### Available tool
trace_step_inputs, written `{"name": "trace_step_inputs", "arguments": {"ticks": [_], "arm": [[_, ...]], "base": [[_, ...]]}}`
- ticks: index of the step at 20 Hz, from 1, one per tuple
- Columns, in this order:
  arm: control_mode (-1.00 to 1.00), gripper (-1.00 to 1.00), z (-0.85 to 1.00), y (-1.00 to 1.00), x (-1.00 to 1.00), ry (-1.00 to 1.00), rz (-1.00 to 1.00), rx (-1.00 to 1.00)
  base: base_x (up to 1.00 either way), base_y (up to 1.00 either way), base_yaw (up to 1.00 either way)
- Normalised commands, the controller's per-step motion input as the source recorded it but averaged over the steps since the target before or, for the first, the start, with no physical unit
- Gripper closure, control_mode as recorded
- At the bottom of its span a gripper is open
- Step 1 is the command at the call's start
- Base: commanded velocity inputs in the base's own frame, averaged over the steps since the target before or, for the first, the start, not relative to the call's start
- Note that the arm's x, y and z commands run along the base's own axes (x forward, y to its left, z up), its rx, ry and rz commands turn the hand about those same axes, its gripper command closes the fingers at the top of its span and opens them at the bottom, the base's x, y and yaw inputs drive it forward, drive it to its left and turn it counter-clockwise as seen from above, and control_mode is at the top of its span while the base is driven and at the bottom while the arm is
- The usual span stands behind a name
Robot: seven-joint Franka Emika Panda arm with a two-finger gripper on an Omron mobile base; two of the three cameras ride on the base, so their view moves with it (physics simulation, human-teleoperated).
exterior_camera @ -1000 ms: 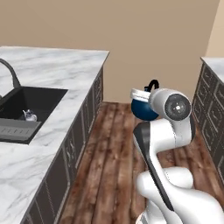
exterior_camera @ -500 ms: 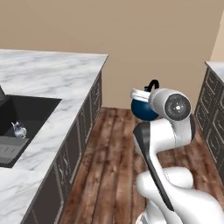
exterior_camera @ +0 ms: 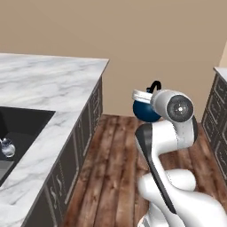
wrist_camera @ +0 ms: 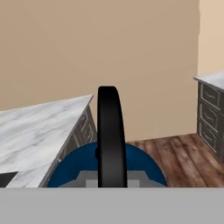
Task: Open the cabinet, pick the kettle from the cabinet, and place it in the sink.
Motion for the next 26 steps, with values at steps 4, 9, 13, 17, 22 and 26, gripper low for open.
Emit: {"name": "trace_step_inputs", "arguments": {"ticks": [4, 9, 13, 17, 22, 26], "arm": [[1.0, 1.0, 0.0, 0.0, 0.0, 0.0, 0.0, 0.0], [1.0, 1.0, 0.0, 0.0, 0.0, 0.0, 0.0, 0.0], [1.0, 1.0, 0.0, 0.0, 0.0, 0.0, 0.0, 0.0], [1.0, 1.0, 0.0, 0.0, 0.0, 0.0, 0.0, 0.0], [1.0, 1.0, 0.0, 0.0, 0.0, 0.0, 0.0, 0.0], [1.0, 1.0, 0.0, 0.0, 0.0, 0.0, 0.0, 0.0]], "base": [[0.67, -0.04, 0.01], [0.67, -0.03, 0.01], [0.67, -0.03, 0.02], [0.64, -0.01, 0.16], [0.43, 0.0, 0.48], [0.34, -0.03, 0.57]]}}
